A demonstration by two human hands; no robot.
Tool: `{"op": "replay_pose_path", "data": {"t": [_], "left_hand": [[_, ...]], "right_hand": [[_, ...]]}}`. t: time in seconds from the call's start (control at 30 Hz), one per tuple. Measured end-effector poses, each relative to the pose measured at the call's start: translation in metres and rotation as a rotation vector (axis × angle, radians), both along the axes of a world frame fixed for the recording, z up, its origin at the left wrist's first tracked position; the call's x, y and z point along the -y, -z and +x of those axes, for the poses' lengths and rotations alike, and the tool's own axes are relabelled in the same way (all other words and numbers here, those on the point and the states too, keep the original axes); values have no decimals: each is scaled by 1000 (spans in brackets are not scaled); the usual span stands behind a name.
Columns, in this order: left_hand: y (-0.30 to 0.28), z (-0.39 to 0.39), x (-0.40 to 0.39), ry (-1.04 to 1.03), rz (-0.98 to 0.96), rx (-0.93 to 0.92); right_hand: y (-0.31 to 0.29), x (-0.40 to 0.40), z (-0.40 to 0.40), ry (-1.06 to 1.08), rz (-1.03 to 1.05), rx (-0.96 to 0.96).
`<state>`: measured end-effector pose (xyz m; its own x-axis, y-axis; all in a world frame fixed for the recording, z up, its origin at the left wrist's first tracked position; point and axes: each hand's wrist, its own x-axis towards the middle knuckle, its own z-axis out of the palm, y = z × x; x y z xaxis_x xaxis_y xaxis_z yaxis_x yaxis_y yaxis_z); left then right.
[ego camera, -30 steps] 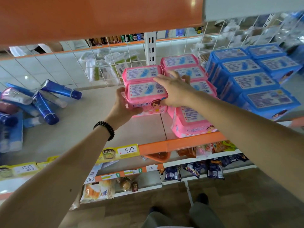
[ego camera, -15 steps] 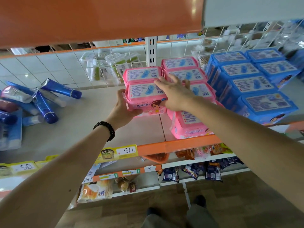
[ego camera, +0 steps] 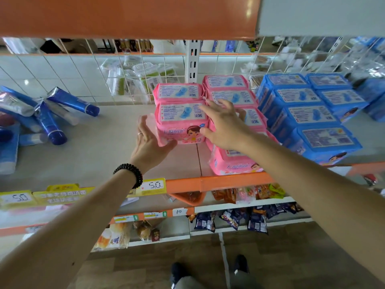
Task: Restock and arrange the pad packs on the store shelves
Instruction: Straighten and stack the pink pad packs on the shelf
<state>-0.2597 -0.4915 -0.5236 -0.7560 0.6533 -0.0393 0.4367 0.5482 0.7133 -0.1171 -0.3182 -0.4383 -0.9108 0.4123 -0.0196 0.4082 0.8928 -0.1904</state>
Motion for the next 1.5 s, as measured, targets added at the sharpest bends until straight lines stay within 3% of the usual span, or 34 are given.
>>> {"op": "replay_pose_path", "data": {"t": [0.13, 0.23, 0.33, 0.43, 0.5, 0.6, 1.0, 1.27, 1.37, 1.5], "left_hand": [[-18, 15, 8, -94, 73, -346], [-32, 17, 3, -97, -11, -398], [-39, 6, -11, 1, -44, -283], [-44, -16, -23, 36, 70, 121], [-43, -26, -29, 93, 108, 224], [-41, -33, -40, 172, 170, 241], [-26, -26, -42, 178, 277, 190], [-39, -27, -35, 206, 88, 132], [-50, -17, -30, 130, 41, -1], [-64, 32, -26, 46, 63, -447]], "right_hand": [[4, 0, 4, -23, -1, -10], [8, 3, 6, -51, 19, -3], [9, 1, 10, -1, 17, -19], [7, -1, 27, 141, -44, -63], [13, 2, 49, 145, 29, -75], [19, 6, 66, 102, 159, -71], [22, 11, 65, 114, 240, -207], [28, 10, 63, 81, 214, -137], [25, 7, 73, 102, 194, -181], [22, -12, 103, 232, 15, -260]]}}
